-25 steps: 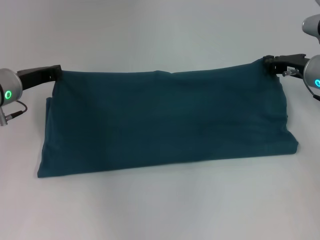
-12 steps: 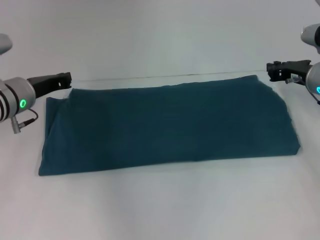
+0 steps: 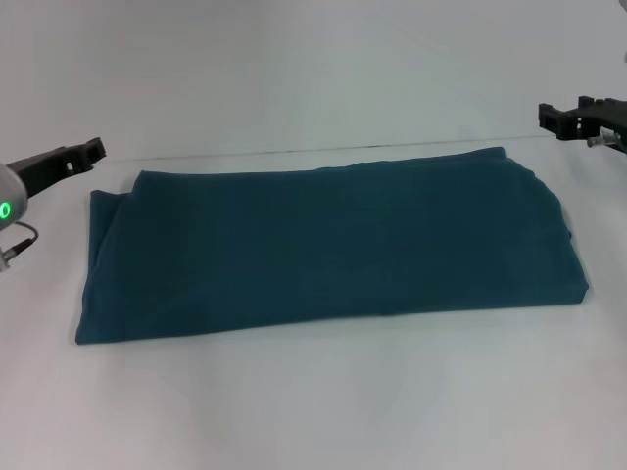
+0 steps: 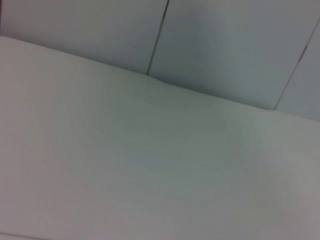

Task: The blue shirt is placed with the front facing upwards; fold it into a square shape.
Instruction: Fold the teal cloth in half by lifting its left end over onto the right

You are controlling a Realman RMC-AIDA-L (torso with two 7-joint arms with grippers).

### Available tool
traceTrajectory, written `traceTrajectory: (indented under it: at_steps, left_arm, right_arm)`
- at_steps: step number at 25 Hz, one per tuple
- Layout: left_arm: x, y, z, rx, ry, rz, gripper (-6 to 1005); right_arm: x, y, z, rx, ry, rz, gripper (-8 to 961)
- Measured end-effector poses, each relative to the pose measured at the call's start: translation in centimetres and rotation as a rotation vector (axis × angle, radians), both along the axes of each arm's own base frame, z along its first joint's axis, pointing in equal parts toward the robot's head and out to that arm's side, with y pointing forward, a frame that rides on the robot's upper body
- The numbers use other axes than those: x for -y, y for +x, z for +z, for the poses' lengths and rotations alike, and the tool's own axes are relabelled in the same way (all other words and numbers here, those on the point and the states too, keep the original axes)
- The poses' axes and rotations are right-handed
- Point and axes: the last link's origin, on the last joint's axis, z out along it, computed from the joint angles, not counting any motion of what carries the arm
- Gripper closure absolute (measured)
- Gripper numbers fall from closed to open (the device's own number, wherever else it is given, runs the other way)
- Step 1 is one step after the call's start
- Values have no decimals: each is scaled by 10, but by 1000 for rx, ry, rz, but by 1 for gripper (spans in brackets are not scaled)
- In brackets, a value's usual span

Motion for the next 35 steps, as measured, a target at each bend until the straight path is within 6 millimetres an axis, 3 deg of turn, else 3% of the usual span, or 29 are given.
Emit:
traceTrajectory:
  at_steps: [11,14,24,35]
  left_arm:
    - [27,-7,-3,82,-104,-97,294]
    - [37,-12,0,102,-123,-114,266]
    - [72,-37,6,126,-173,-115,249]
    - [100,-61,-1,90,-249,-60,249]
  right_arm:
    - [42,15,4,-259,-93,63,209]
    - [59,19,9,-345,-128,74,83]
    - [108,38,39,-518,-221,42,83]
    - [128,51,56,-579,-395,-155,86]
